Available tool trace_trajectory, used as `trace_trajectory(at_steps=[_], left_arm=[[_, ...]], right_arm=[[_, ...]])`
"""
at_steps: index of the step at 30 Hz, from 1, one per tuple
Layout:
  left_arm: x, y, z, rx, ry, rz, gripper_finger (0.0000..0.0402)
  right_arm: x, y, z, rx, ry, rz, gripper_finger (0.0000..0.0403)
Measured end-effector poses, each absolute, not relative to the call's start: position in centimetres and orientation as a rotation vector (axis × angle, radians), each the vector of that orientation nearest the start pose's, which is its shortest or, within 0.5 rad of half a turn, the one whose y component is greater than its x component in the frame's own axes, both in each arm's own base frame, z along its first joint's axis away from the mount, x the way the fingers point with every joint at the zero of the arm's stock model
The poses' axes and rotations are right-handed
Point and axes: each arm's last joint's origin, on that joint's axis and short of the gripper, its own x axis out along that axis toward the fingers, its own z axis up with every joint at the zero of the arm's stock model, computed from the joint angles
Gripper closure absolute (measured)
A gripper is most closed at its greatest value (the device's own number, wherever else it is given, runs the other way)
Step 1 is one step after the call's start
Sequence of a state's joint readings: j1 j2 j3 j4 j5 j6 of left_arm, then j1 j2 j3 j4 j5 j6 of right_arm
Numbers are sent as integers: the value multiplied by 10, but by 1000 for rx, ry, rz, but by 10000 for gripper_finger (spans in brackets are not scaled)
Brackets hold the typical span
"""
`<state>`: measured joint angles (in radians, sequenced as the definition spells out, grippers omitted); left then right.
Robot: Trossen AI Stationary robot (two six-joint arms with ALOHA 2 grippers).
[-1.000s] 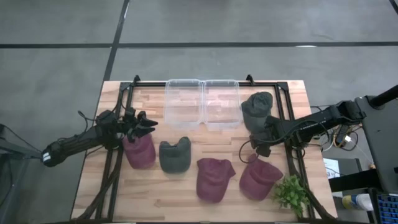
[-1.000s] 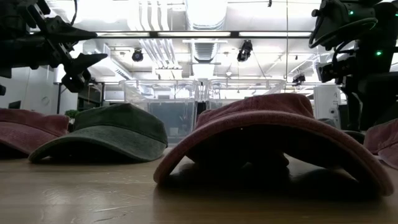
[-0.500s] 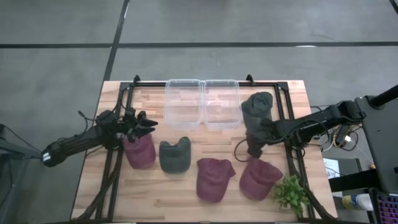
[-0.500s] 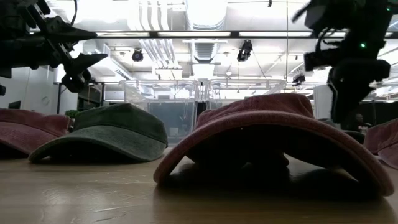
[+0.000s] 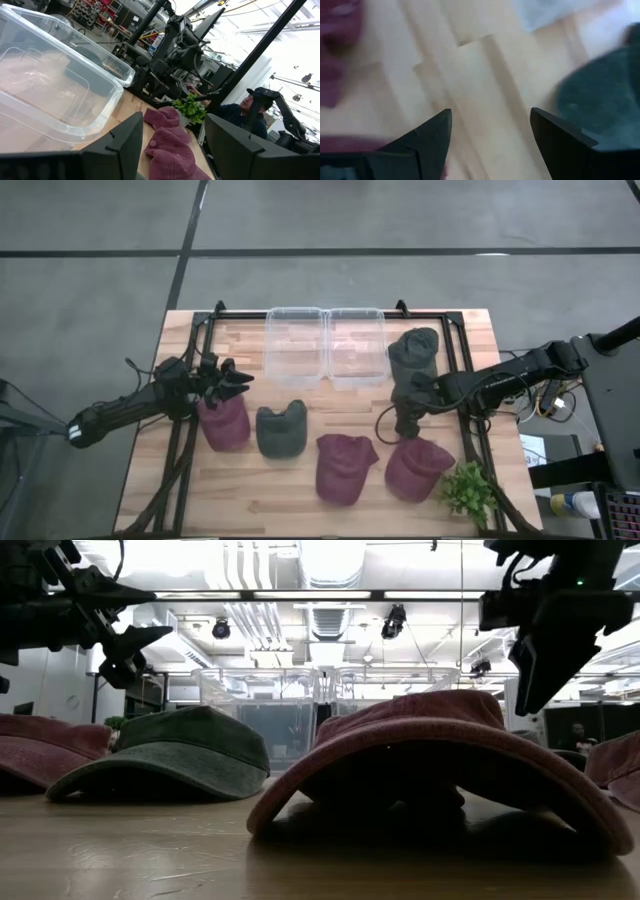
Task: Pick & Place hat
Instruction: Put the top black cap into the right transparent bin
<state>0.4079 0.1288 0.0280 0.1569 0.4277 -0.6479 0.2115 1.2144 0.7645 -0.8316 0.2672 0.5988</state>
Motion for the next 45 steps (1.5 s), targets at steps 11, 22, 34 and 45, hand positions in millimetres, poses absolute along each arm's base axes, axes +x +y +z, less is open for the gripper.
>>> trace_trajectory(at_steps=[11, 22, 34, 45], left_arm=[[98, 29, 178, -625, -43, -36, 195], [98, 29, 178, -625, -42, -36, 195], [98, 29, 178, -625, -44, -33, 195], [98, 30, 178, -625, -45, -33, 195]], right_arm=[[211, 34, 181, 295, 1192, -669, 140], [217, 35, 171, 208, 1380, -811, 140], [214, 24, 169, 169, 1401, -937, 141], [217, 17, 152, 105, 1517, -985, 145]])
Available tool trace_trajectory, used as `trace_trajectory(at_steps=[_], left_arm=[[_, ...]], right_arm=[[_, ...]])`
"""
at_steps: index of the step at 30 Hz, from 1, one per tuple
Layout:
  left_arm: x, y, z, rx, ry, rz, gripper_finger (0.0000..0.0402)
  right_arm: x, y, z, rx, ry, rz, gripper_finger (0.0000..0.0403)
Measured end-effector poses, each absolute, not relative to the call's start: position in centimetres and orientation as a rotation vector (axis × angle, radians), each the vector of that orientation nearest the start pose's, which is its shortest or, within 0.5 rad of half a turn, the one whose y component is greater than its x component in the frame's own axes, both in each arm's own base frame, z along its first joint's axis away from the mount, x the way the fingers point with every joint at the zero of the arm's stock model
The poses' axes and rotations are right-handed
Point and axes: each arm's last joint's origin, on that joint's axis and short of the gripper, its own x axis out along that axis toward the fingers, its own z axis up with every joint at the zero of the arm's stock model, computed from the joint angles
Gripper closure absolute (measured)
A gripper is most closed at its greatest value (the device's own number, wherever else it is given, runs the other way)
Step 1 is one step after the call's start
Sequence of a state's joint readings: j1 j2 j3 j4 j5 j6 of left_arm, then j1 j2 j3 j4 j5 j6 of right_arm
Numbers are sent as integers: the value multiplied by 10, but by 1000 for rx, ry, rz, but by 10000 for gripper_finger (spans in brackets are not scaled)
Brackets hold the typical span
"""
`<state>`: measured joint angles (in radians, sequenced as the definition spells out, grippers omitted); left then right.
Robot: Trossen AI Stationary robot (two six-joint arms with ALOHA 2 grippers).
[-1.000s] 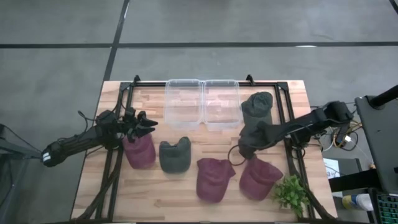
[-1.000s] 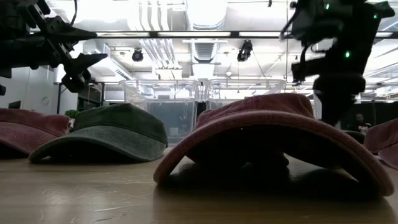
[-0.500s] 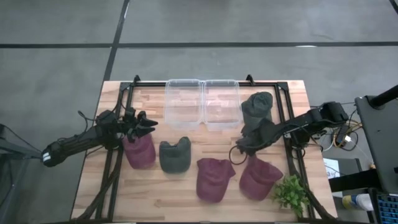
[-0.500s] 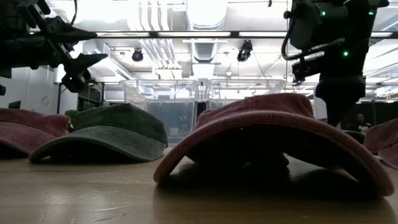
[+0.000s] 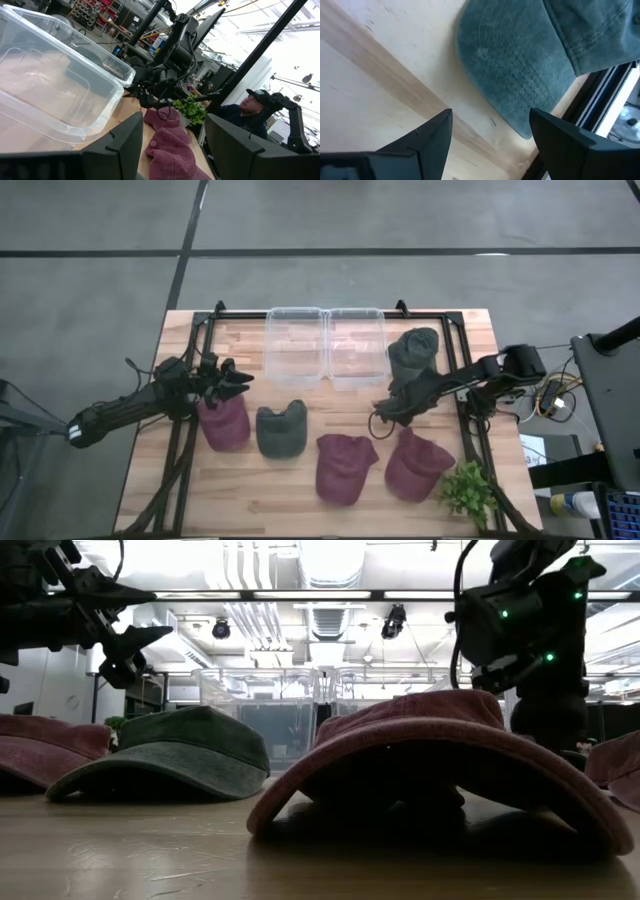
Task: Pick & Place hat
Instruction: Put the top black cap into the right transparent bin
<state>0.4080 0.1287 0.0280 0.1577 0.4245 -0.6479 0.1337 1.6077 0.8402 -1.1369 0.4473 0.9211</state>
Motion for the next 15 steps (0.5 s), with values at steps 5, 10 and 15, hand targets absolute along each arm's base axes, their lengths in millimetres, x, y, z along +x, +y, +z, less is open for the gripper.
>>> trace_trajectory(at_steps=[5, 10, 15], left_arm=[[98, 29, 178, -629, -44, -33, 195], [98, 30, 178, -635, -44, -33, 195], [98, 30, 178, -635, -45, -33, 195]], right_arm=[[216, 17, 150, 88, 1539, -991, 146], [211, 16, 155, 114, 1528, -1038, 152], [209, 15, 160, 110, 1532, -1034, 154]])
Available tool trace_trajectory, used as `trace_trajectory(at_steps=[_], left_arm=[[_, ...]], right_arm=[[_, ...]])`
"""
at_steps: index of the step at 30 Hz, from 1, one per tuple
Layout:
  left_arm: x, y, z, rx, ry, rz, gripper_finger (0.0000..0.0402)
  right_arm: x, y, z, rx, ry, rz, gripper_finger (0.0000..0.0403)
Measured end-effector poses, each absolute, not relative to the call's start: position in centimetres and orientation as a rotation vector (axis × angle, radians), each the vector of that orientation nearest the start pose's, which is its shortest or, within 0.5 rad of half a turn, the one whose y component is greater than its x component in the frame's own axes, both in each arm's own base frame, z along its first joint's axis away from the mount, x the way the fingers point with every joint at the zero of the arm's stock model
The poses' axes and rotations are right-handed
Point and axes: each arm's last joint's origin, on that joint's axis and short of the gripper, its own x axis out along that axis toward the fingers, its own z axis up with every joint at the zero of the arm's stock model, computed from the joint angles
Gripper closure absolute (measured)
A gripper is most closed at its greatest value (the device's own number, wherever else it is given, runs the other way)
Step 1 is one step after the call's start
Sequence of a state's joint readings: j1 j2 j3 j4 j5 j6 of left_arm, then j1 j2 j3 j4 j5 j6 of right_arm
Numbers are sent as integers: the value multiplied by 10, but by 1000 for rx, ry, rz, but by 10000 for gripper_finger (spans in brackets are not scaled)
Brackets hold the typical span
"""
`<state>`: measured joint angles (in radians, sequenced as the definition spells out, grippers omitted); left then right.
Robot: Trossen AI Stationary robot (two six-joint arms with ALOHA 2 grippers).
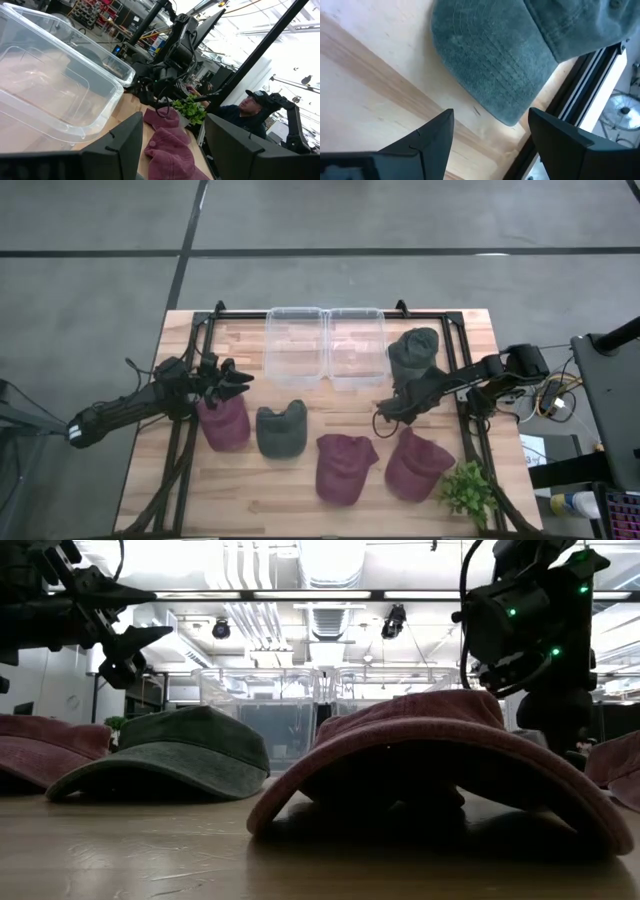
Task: Pick & Place hat
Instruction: Put the top black cap into the right transparent bin
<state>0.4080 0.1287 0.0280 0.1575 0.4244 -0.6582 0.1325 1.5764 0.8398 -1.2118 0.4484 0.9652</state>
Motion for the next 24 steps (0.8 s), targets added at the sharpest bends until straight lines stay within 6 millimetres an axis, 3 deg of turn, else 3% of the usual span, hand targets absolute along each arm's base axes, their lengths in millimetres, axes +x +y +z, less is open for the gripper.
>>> trace_trajectory(at_steps=[24], left_arm=[[98, 29, 178, -635, -48, -34, 195]], right_arm=[[208, 4, 157, 100, 1563, -1116, 158]])
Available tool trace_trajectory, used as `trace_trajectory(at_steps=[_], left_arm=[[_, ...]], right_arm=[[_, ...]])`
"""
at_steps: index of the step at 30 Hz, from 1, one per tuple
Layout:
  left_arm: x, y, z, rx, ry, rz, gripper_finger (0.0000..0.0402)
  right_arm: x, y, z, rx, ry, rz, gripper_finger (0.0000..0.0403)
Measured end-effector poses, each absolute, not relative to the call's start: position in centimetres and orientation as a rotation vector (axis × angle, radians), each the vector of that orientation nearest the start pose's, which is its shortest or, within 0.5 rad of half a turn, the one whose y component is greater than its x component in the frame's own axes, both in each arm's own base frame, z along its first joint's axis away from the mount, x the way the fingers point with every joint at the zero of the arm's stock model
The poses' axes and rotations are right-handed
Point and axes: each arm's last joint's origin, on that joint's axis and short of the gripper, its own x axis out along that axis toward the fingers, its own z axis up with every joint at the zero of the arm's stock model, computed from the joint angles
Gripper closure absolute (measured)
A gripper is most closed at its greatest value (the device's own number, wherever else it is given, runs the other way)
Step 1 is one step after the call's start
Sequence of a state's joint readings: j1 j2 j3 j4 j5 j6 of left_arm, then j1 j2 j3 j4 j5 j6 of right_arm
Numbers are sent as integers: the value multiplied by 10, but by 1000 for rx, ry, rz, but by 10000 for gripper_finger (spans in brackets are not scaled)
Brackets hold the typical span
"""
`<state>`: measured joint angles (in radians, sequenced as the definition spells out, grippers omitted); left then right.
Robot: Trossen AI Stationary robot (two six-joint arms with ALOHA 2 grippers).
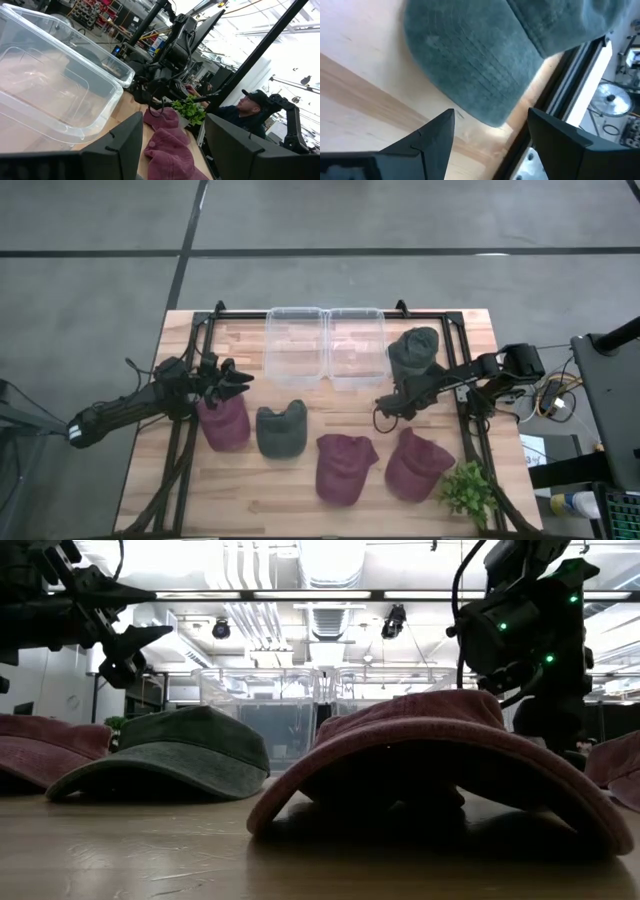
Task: Pick & Place hat
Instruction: Put the top black cap into the right transparent bin
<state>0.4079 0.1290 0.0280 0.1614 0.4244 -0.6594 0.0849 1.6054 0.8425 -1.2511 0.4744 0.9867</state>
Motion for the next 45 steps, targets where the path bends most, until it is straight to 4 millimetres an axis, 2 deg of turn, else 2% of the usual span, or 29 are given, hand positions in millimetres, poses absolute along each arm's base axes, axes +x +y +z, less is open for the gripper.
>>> trace_trajectory(at_steps=[8, 13, 20, 33, 45], left_arm=[[98, 29, 178, -635, -48, -35, 195], [98, 29, 178, -635, -48, -34, 195], [98, 30, 178, -635, -48, -34, 195], [98, 29, 178, -635, -48, -34, 195], [98, 29, 178, -635, -48, -34, 195]], right_arm=[[206, 4, 157, 73, 1606, -1083, 158], [207, 7, 156, 120, 1667, -1017, 158], [212, 9, 151, 150, 1623, -946, 158], [204, 7, 141, 146, 1623, -992, 158], [204, 7, 141, 171, 1593, -1026, 158]])
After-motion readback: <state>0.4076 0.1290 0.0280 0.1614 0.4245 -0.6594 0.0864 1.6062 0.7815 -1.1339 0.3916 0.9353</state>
